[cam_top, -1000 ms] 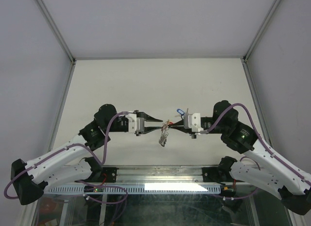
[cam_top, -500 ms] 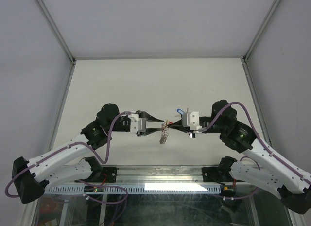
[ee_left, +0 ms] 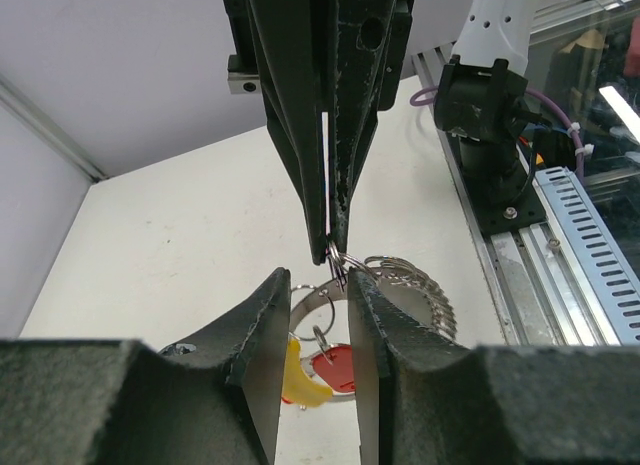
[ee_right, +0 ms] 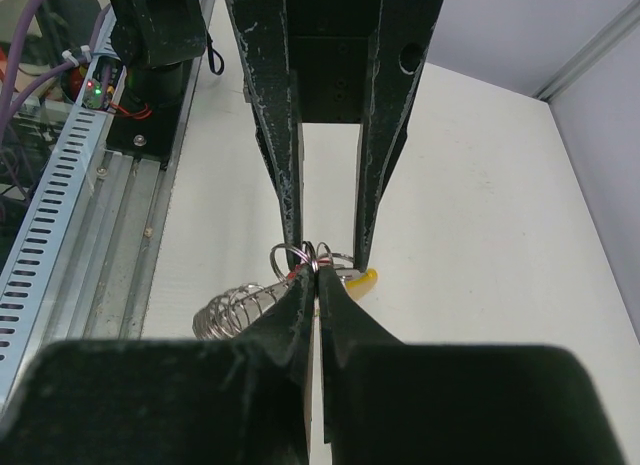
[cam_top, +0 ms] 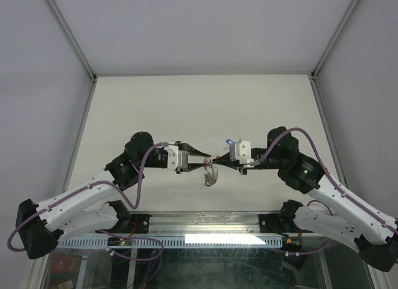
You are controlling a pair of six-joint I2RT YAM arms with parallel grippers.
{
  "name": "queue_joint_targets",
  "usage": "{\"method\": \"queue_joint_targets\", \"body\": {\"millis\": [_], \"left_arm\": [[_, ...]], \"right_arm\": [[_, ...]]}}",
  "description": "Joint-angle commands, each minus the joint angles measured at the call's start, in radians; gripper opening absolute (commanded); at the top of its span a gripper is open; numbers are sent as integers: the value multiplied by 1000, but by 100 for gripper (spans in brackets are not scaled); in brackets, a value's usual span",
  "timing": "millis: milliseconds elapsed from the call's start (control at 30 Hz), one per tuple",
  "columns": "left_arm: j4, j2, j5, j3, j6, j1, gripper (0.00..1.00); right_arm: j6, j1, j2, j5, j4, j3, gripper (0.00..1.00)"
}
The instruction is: Put the keys on the keyring
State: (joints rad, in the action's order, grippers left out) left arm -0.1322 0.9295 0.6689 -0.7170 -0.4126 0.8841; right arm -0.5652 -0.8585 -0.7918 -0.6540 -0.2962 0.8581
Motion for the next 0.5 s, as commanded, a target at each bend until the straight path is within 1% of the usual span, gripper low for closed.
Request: {"method": "queue_joint_targets", "body": {"millis": [0,133,300,467], "left_arm": [[-78,-3,51,-16,-1,6,29],[-87,0,49,-16,7,6,29],[-80,11,24,-18,12,6,22],[-31,28,2,-31,-4,6,22]], "right_arm": [[22,-6,0,16,77,47,0],[28,-7,-3,15,75,47,0],[27,-8,-4,10,75,47,0],[23,-10,2,8,77,43,0]]}}
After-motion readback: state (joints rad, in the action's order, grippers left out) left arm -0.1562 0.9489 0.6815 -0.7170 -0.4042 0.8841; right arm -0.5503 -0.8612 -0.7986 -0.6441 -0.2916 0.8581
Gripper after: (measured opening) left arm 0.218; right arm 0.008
